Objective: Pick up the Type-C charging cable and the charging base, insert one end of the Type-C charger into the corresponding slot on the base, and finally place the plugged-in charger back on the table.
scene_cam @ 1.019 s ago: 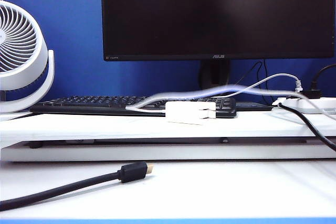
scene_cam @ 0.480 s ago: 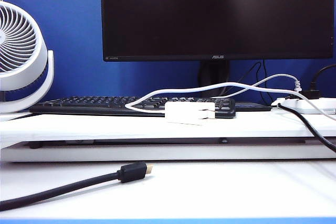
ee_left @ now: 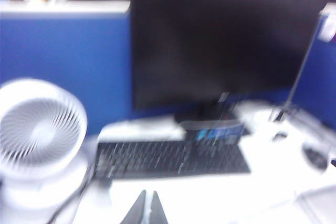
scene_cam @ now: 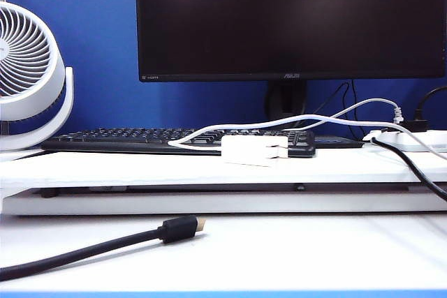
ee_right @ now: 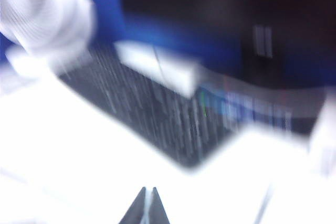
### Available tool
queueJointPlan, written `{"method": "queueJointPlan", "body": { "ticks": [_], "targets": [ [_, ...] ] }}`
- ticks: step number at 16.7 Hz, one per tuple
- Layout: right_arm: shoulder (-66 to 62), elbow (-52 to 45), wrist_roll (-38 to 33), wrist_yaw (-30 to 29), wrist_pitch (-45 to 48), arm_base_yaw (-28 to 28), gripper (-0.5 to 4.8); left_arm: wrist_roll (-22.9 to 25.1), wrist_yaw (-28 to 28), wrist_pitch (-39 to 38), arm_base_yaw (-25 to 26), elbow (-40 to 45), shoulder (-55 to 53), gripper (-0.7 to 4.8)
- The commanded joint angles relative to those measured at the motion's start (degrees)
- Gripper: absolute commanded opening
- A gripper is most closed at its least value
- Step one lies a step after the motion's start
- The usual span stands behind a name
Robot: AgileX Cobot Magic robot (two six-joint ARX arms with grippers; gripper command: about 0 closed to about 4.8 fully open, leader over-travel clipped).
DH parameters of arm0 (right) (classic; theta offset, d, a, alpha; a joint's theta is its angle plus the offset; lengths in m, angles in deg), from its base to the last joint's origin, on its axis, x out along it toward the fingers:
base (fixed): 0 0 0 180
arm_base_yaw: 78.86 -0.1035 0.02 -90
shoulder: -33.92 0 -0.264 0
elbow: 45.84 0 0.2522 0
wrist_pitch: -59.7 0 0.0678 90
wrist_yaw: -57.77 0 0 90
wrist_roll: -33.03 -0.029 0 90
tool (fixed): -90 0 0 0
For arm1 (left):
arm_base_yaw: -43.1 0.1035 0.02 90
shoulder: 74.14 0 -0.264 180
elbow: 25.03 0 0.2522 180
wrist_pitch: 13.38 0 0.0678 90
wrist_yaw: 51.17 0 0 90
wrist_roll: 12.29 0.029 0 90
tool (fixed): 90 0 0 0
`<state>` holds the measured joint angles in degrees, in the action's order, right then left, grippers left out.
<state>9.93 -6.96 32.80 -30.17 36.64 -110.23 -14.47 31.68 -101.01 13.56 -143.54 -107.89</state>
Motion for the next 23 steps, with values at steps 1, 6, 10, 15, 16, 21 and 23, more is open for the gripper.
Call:
{"method": "queueJointPlan", "body": {
  "ticks": [1,6,10,15,16,21,23],
  "targets": [
    [0.7,-10.0,-6.3,0.9,5.4,0.0,-0.06,0.0,-0.5,-0.6,0.0,6.5,5.2,-0.06],
    [0.7,-20.6,-10.3,8.2,6.5,0.0,-0.06,-3.3,6.5,21.4,0.0,41.6,17.8,-0.06],
    [0.7,-21.0,-10.3,8.3,3.7,0.0,-0.05,-2.8,10.0,42.6,0.0,63.1,18.1,-0.06],
    [0.7,-21.0,-10.3,8.4,3.1,0.0,-0.05,-2.8,14.8,63.5,-0.1,82.5,13.8,-0.06],
    [0.7,-21.0,-10.3,8.3,3.1,0.0,-0.05,-2.8,12.9,66.7,-0.1,85.4,12.5,-0.06],
    [0.7,-21.0,-10.3,8.3,3.1,0.0,-0.05,5.6,6.5,71.4,0.2,92.9,13.1,-0.06],
    [0.7,-21.0,-10.3,8.2,3.1,0.0,-0.05,4.9,7.0,68.8,5.8,99.8,25.8,-0.06]
  ]
}}
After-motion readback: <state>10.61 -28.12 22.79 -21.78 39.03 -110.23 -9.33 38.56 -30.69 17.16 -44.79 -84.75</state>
